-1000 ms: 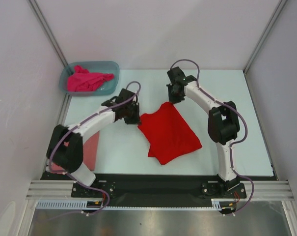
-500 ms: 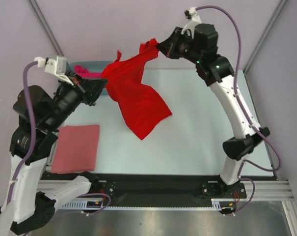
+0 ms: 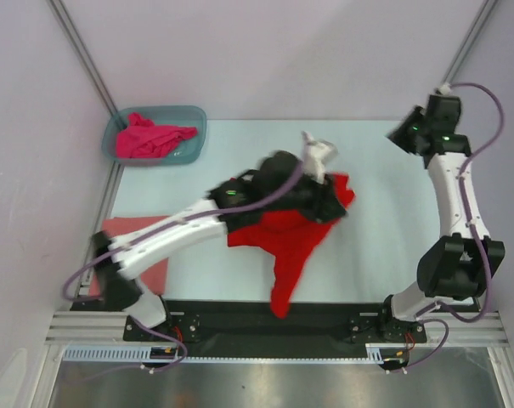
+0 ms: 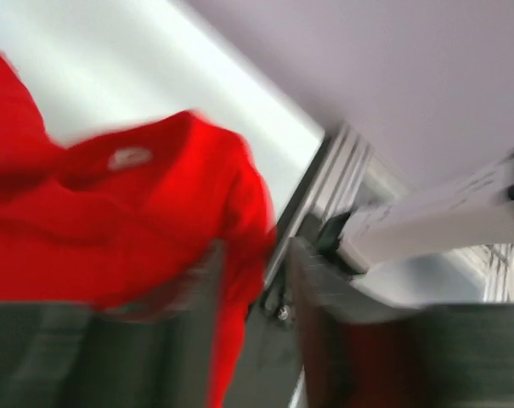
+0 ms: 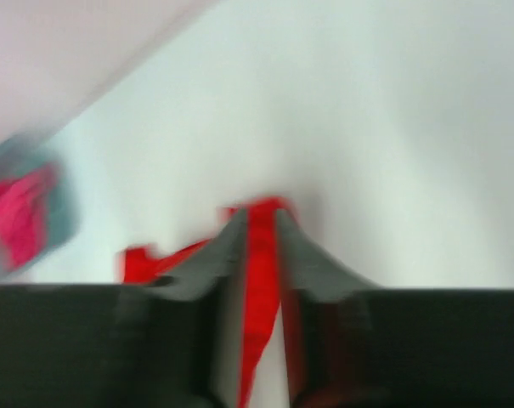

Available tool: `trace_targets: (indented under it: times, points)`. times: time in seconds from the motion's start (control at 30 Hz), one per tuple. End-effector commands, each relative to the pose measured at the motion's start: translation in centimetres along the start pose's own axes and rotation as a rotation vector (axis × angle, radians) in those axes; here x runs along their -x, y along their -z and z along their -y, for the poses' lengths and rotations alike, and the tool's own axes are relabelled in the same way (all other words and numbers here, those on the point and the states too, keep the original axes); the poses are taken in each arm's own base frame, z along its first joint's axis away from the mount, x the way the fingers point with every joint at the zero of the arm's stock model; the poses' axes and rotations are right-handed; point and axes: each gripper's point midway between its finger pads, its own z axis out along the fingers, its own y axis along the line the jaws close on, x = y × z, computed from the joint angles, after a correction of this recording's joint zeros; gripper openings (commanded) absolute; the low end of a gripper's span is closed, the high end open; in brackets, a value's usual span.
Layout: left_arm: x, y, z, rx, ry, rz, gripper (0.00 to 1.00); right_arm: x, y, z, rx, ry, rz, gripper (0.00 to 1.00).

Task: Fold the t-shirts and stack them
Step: Flatten the tshirt out

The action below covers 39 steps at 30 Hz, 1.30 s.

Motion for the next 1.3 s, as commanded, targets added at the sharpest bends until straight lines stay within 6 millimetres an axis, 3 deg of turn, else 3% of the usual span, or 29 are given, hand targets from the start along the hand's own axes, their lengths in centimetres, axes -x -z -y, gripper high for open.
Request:
trace_targets:
  times: [0.0, 0.03, 0.07, 0.13, 0.17, 0.23, 0.27, 0.3, 0.33, 0.37, 0.4, 0.43, 0.47, 0.5, 0.53, 0.57, 0.67, 0.73, 0.77, 0.87, 0.93, 0.97, 1.03, 1.07, 1.1, 1.2, 1.27]
  points:
    - [-3.9, -4.6, 5.2, -0.114, 0.002, -0.149, 0.50, -0.9, 2.7, 15.0, -0.494, -0.095, -0.060, 0.29]
    - [-4.2, -5.0, 5.4, -0.129, 0.000, -0.165, 0.53, -1.4, 3.2, 16.7, -0.539, -0.130, -0.082, 0.37]
    - [-4.3, -4.5, 4.5, -0.105, 0.011, -0.160, 0.64, -1.1, 4.2, 18.7, -0.574, -0.171, -0.075, 0.40]
    - [-3.0, -3.3, 3.7, -0.106, 0.007, -0.103, 0.70, -2.3, 4.6, 19.0, -0.557, -0.192, -0.103, 0.43]
    - [-3.3, -2.8, 1.3, -0.051, 0.022, -0.102, 0.74, -3.1, 4.3, 17.7, -0.526, -0.182, -0.122, 0.44]
    - [-2.3, 0.0, -0.4, -0.005, 0.038, -0.082, 0.75, -5.5, 3.2, 15.0, -0.435, -0.153, -0.172, 0.52]
    - [-3.0, 0.6, -3.4, 0.061, 0.066, -0.101, 0.76, -6.8, 2.8, 11.9, -0.365, -0.094, -0.189, 0.54]
    - [-3.1, 2.5, -4.5, 0.098, 0.081, -0.107, 0.77, -7.6, 2.4, 9.8, -0.299, -0.042, -0.196, 0.65]
    - [-3.7, 3.2, -5.9, 0.132, 0.099, -0.120, 0.82, -9.7, 2.2, 9.0, -0.274, -0.024, -0.246, 0.69]
    - [-5.0, 4.3, -9.3, 0.210, 0.140, -0.141, 0.86, -11.1, 1.9, 7.8, -0.233, -0.012, -0.289, 0.70]
    - [-6.1, 5.2, -10.7, 0.240, 0.167, -0.169, 0.91, -13.8, 2.0, 5.6, -0.159, 0.008, -0.377, 0.73]
    - [-6.5, 6.4, -11.9, 0.269, 0.180, -0.170, 1.00, -15.2, 2.1, 5.1, -0.140, 0.018, -0.419, 0.74]
    - [-8.2, 7.4, -15.0, 0.344, 0.226, -0.197, 1.00, -17.9, 2.3, 5.3, -0.130, 0.026, -0.487, 0.74]
    - [-9.2, 8.1, -16.2, 0.368, 0.244, -0.223, 1.00, -19.8, 2.5, 3.8, -0.063, 0.051, -0.538, 0.75]
    - [-9.9, 8.7, -17.4, 0.398, 0.259, -0.233, 1.00, -21.3, 2.7, 3.4, -0.048, 0.066, -0.571, 0.75]
    - [-11.3, 9.7, -19.8, 0.457, 0.300, -0.253, 1.00, -23.5, 3.0, 4.1, -0.060, 0.075, -0.622, 0.76]
    - [-13.8, 10.8, -23.7, 0.554, 0.355, -0.310, 0.94, -27.3, 3.5, 4.6, -0.074, 0.150, -0.698, 0.79]
    - [-15.3, 11.0, -25.3, 0.584, 0.367, -0.360, 0.90, -29.5, 3.7, 6.0, -0.127, 0.187, -0.757, 0.79]
    - [-16.5, 11.0, -26.8, 0.619, 0.390, -0.400, 0.90, -29.7, 3.6, 6.5, -0.148, 0.199, -0.763, 0.79]
    - [-17.6, 10.5, -29.3, 0.646, 0.400, -0.445, 0.89, -30.4, 2.6, 8.3, -0.203, 0.236, -0.756, 0.77]
    - [-17.5, 10.3, -30.6, 0.667, 0.380, -0.463, 0.89, -30.9, 1.7, 9.1, -0.233, 0.252, -0.769, 0.74]
    - [-16.4, 10.1, -31.5, 0.693, 0.343, -0.447, 0.89, -30.9, 1.2, 9.4, -0.246, 0.265, -0.770, 0.74]
    - [-16.9, 9.7, -33.1, 0.723, 0.309, -0.497, 0.90, -30.9, 0.4, 9.8, -0.277, 0.277, -0.773, 0.74]
    - [-16.1, 9.3, -33.7, 0.728, 0.297, -0.493, 0.90, -30.9, -0.2, 9.7, -0.279, 0.279, -0.779, 0.74]
    - [-17.0, 9.0, -34.3, 0.731, 0.312, -0.532, 0.89, -30.8, -0.6, 9.7, -0.281, 0.280, -0.778, 0.73]
    - [-15.6, 7.7, -35.3, 0.737, 0.315, -0.501, 0.78, -30.7, -1.7, 9.6, -0.288, 0.281, -0.779, 0.73]
    - [-14.7, 7.2, -35.8, 0.749, 0.314, -0.465, 0.66, -30.9, -2.1, 9.5, -0.284, 0.278, -0.785, 0.73]
